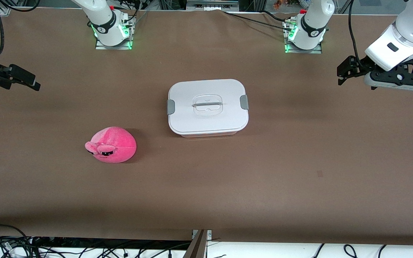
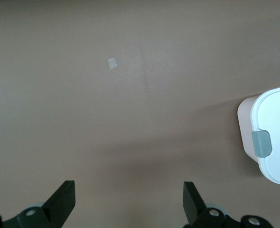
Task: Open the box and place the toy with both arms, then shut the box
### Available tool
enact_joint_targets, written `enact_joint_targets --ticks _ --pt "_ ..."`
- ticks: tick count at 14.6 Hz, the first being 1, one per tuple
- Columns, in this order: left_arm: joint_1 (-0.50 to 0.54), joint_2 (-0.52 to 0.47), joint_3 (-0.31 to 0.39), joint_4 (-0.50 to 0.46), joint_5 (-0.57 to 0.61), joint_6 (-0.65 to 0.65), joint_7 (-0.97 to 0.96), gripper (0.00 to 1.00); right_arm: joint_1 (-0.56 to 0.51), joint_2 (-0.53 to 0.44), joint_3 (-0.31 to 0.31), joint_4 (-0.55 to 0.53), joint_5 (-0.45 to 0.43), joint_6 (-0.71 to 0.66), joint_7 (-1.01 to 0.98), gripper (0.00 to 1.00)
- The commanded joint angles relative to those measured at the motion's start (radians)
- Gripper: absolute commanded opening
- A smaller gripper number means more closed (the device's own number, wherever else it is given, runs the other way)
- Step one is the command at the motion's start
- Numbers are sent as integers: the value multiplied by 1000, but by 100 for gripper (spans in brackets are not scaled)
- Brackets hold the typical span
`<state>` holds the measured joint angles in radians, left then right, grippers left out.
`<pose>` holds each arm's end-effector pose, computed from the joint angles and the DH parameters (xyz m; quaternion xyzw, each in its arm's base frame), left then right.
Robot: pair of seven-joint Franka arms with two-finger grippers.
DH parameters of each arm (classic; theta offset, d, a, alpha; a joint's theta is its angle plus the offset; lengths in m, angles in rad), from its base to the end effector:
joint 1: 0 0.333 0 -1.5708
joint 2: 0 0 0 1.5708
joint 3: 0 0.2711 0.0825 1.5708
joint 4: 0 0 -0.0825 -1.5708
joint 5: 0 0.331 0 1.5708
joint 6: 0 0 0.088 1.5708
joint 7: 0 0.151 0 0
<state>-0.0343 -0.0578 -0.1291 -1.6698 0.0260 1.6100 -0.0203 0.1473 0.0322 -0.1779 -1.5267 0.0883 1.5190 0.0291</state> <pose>0.4825 -0.0770 0.5259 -0.9973 0.0719 -0.0003 0.0168 0.5032 -0.0005 0.5341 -0.9986 0.0284 0.0197 0.0413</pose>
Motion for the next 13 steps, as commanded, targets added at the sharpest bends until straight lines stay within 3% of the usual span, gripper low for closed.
enact_joint_targets --ticks 1,7,13 --pt "5 12 -1 30 6 -22 19 100 -2 -24 8 3 -63 -23 -53 100" --pt "16 18 0 28 6 -93 8 100 14 -14 15 2 -120 -6 -55 100" --pt "21 41 -10 30 -61 -143 23 100 11 -2 11 3 -105 1 -49 100"
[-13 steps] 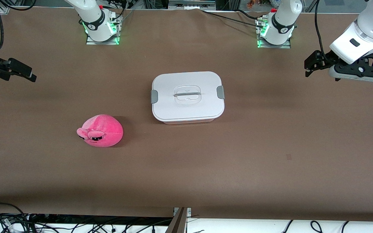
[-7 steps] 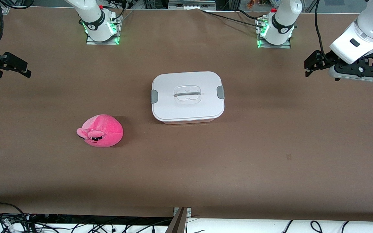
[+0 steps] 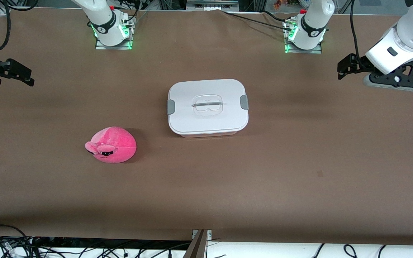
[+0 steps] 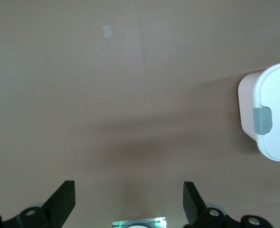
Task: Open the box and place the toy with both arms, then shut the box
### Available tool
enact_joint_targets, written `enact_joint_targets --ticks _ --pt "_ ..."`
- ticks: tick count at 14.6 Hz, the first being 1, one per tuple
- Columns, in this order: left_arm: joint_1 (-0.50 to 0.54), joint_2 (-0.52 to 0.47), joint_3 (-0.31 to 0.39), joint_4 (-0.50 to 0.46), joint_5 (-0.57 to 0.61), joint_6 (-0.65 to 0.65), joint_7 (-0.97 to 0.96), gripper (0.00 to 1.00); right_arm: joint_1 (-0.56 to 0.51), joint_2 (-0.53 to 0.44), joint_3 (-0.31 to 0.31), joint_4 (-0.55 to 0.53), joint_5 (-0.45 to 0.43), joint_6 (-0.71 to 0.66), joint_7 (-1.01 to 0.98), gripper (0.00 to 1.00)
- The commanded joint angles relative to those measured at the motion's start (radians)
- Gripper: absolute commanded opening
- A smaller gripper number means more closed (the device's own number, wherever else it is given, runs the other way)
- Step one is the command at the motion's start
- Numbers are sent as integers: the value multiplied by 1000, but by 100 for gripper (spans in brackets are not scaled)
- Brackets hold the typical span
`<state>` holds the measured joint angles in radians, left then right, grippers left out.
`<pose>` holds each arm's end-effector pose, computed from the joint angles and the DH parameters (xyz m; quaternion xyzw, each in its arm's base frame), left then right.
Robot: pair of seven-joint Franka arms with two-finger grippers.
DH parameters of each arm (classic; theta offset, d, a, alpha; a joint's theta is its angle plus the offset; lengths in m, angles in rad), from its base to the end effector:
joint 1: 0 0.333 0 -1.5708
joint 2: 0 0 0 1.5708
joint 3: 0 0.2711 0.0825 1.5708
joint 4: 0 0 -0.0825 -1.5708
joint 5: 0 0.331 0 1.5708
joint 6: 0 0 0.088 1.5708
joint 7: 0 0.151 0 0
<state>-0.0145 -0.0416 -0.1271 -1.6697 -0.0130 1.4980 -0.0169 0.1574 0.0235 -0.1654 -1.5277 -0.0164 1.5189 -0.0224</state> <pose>0.4689 -0.0698 0.5094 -0.9959 0.0620 0.0653 0.0013 0.5011 -0.0057 0.5375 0.9998 0.0069 -0.0161 0.0099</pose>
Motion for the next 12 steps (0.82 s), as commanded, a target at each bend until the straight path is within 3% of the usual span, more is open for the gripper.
enact_joint_targets --ticks 1,5,9,12 --pt "-8 26 -16 30 -22 -35 20 100 2 7 0 4 1 6 2 100" --pt "-77 81 -90 56 -24 -38 167 100 7 19 -2 4 16 27 -14 100" --pt "-230 170 -126 143 -36 -25 257 100 7 13 -5 4 13 15 -17 100" --pt "-333 250 -126 186 -38 100 359 100 7 16 -3 4 4 23 -17 100"
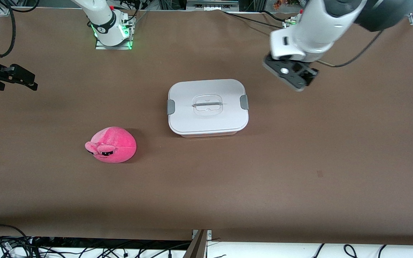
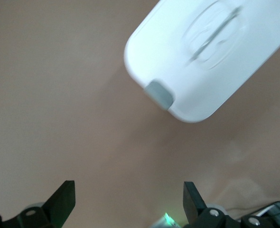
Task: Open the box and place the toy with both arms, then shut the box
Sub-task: 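Move the left gripper over the white lid and grasp its handle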
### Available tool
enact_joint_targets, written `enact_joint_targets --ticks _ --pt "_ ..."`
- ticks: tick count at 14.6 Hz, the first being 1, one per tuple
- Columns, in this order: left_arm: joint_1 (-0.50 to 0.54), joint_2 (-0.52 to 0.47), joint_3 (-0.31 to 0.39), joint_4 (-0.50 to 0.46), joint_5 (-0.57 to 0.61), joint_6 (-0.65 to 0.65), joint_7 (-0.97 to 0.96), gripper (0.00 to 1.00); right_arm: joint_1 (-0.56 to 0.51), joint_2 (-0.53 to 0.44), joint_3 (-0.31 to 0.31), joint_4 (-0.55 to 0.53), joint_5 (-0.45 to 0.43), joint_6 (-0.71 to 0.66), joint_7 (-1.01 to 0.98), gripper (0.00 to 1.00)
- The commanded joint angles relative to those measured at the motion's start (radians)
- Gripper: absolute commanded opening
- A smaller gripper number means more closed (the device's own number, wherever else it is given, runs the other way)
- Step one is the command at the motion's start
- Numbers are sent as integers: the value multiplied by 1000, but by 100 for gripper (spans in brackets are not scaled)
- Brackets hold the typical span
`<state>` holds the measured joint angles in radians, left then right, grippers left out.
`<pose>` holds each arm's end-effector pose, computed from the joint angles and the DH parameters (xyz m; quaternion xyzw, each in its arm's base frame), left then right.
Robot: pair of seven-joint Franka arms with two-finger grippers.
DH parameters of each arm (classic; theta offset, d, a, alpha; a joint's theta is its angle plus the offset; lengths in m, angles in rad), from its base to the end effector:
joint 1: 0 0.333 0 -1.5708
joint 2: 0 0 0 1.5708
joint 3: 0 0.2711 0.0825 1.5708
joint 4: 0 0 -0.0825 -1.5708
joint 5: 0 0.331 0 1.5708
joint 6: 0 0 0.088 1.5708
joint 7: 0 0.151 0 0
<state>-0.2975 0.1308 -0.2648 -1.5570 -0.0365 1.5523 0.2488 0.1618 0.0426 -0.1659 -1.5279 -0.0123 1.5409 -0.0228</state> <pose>0.4416 -0.2778 0.4754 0.9167 -0.3927 -0.0701 0.0247 0.5083 -0.0025 0.5297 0.9998 0.0093 -0.0146 0.0095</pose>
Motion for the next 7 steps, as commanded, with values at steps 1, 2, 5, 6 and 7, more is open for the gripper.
enact_joint_targets --ticks 1,2,5,6,7 --pt "-83 101 12 71 -13 113 119 100 2 23 -3 2 2 -8 -17 100" --pt "-113 127 12 71 -11 174 150 100 2 36 -3 0 3 -13 -17 100" --pt "-187 235 12 69 -10 317 231 100 4 34 -1 5 11 -4 -17 100" --pt "-206 272 12 69 -5 363 268 100 2 34 -4 3 17 -1 -16 100" --pt "-225 298 12 69 4 408 296 100 2 36 -6 2 28 -1 -17 100"
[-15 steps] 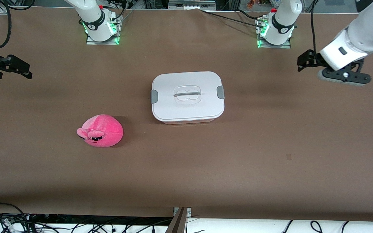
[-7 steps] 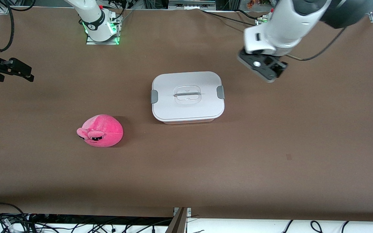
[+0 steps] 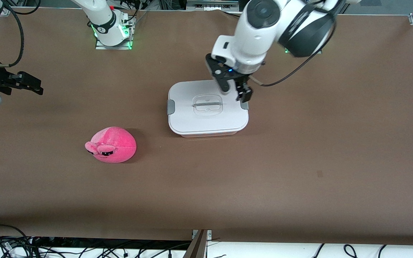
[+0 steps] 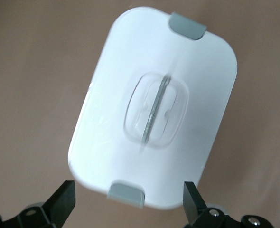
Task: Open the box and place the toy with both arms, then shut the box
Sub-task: 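Move the left gripper over the white lid and grasp its handle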
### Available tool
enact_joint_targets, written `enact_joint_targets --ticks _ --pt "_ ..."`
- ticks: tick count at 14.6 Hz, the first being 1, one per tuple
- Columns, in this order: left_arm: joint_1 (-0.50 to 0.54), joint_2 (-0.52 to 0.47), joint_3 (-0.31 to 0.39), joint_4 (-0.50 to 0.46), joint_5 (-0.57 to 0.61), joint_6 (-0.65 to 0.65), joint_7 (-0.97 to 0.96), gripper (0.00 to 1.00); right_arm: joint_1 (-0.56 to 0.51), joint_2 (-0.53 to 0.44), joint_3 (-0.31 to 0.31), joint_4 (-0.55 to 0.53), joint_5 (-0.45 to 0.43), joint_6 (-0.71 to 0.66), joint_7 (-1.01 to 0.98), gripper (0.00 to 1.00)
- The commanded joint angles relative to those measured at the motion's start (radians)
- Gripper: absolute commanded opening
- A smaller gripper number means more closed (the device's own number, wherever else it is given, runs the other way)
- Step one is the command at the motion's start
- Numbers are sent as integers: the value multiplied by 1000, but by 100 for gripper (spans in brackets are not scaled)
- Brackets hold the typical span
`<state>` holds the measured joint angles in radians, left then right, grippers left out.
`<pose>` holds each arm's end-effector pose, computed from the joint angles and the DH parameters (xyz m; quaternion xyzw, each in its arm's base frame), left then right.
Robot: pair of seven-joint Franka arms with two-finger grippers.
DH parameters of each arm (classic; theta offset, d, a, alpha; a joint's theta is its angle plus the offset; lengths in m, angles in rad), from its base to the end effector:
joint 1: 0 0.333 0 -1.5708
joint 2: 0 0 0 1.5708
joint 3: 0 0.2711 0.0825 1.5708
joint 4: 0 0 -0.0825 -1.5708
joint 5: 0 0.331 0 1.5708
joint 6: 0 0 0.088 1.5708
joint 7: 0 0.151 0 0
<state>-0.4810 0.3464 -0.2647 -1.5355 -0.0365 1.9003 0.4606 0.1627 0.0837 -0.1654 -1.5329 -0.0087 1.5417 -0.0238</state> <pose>0.4478 -0.3995 0.3948 0.8296 -0.5547 0.0061 0.0632 0.5156 0.0000 0.5069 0.9992 0.0106 -0.0370 0.0107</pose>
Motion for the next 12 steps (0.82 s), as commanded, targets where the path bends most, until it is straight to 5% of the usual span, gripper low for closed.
enact_joint_targets --ticks 1,8,12 --pt "-50 103 13 40 4 98 101 100 1 -5 -6 5 42 -2 -16 100" --pt "-91 200 12 32 35 178 110 97 67 79 1 -1 93 110 16 100" --pt "-93 201 13 6 33 171 109 13 132 217 1 3 92 260 4 99"
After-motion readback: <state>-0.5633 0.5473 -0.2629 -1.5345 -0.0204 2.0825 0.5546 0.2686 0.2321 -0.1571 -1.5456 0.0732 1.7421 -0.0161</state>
